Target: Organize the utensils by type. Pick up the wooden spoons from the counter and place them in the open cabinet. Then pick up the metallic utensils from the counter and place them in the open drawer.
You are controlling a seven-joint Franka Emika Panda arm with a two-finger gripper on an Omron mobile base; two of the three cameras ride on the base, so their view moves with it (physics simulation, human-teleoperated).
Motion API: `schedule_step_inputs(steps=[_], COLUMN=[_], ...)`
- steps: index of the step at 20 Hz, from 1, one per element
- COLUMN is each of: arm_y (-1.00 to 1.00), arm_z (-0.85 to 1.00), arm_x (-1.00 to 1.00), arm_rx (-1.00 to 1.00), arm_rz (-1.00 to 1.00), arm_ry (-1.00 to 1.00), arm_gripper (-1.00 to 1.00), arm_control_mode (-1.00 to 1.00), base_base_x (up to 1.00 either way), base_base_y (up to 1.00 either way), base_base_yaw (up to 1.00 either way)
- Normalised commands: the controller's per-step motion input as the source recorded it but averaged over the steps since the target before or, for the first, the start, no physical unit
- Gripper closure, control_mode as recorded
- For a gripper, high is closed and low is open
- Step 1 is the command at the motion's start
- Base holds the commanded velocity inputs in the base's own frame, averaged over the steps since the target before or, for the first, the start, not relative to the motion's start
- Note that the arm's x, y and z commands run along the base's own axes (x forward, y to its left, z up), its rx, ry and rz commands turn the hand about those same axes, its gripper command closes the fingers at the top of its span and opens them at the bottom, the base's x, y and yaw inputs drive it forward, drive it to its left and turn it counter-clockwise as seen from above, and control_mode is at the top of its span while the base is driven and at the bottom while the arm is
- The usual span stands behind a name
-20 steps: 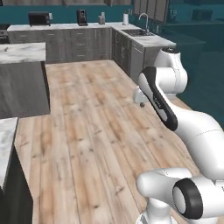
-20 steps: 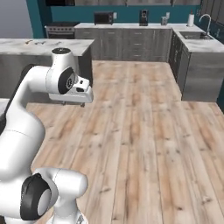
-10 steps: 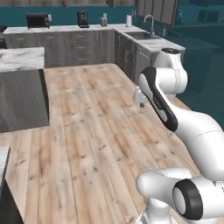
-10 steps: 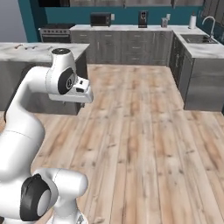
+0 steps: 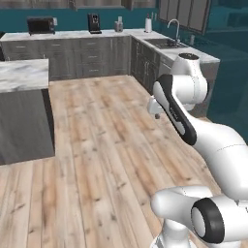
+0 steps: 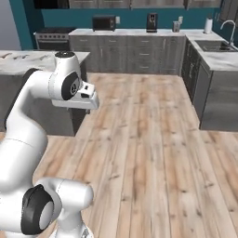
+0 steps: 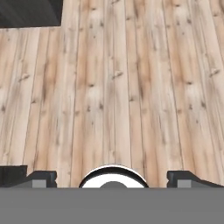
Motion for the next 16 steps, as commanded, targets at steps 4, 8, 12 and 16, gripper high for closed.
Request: schedule_step_inputs(steps=[4,8,12,16], arm_y=[0.00,0.00,0.00,0.00], arm_z=[0.00,0.00,0.00,0.00], arm_x=[0.00,0.00,0.00,0.00], arm_rx=[0.00,0.00,0.00,0.00], arm_rz=[0.00,0.00,0.00,0.00], arm_ry=[0.00,0.00,0.00,0.00], arm_gripper=[-1.00,-1.00,-1.00,-1.00], arm_control_mode=[1.00,1.00,1.00,1.00], base_base_x=[0.98,0.95,0.95,0.95], base_base_y=[-0.15,-0.16,-0.16,-0.16], base_base_yaw=[-0.02,-0.04,-0.05,-0.05])
